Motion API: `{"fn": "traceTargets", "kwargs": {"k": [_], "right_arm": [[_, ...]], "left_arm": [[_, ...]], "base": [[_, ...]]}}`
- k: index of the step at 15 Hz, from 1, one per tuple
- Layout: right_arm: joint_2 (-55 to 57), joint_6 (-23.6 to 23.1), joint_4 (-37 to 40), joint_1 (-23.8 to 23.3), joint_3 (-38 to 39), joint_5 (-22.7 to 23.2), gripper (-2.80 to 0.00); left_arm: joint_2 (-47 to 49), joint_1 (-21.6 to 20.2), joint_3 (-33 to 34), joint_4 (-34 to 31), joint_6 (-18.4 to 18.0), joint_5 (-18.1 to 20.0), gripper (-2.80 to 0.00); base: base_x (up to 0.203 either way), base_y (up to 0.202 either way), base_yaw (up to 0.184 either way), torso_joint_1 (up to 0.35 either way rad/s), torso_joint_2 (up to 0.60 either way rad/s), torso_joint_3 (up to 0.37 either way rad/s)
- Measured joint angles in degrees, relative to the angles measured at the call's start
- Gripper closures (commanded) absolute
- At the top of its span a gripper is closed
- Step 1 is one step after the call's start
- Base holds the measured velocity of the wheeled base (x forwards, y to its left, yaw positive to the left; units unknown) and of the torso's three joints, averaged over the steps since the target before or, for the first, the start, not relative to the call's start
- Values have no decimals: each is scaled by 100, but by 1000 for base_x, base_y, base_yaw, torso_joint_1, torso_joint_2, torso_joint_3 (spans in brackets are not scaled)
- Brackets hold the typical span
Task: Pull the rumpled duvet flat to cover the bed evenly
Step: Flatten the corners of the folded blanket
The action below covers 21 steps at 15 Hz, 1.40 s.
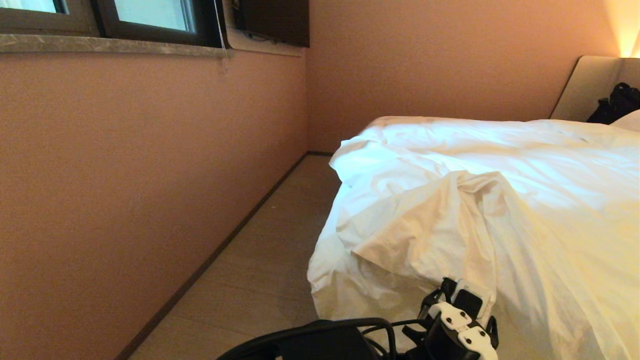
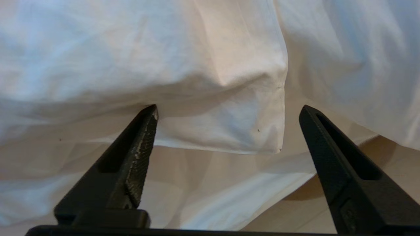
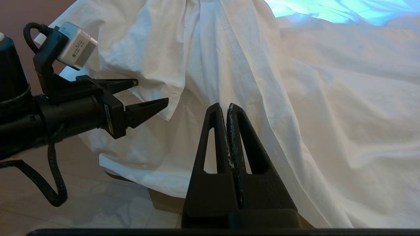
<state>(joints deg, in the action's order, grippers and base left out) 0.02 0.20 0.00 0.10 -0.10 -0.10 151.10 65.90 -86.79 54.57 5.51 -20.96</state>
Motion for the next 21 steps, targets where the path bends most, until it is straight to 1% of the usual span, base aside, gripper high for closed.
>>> {"fn": "traceTargets", "kwargs": {"k": [2, 4, 6, 12, 15, 18, 21], "right_arm": [[0, -4, 0, 0, 0, 0, 0], [0, -2, 0, 1, 0, 2, 0], [0, -4, 2, 0, 0, 0, 0], [0, -2, 0, 0, 0, -1, 0], [0, -2, 0, 0, 0, 1, 0], [0, -2, 0, 0, 0, 0, 0], [0, -2, 0, 0, 0, 2, 0]], "left_arm": [[73, 34, -93, -18, -2, -180, -280], [189, 44, -309, -24, -32, -443, -280], [330, 39, -584, -7, -179, -744, -280], [488, 35, -775, -14, -212, -908, -280], [497, -15, -877, -16, -213, -1102, -280], [575, -99, -1137, -43, -234, -1388, -280], [665, -135, -1284, -21, -387, -1504, -280]], "base": [[0, 0, 0, 0, 0, 0], [0, 0, 0, 0, 0, 0], [0, 0, 0, 0, 0, 0], [0, 0, 0, 0, 0, 0], [0, 0, 0, 0, 0, 0], [0, 0, 0, 0, 0, 0], [0, 0, 0, 0, 0, 0]]}}
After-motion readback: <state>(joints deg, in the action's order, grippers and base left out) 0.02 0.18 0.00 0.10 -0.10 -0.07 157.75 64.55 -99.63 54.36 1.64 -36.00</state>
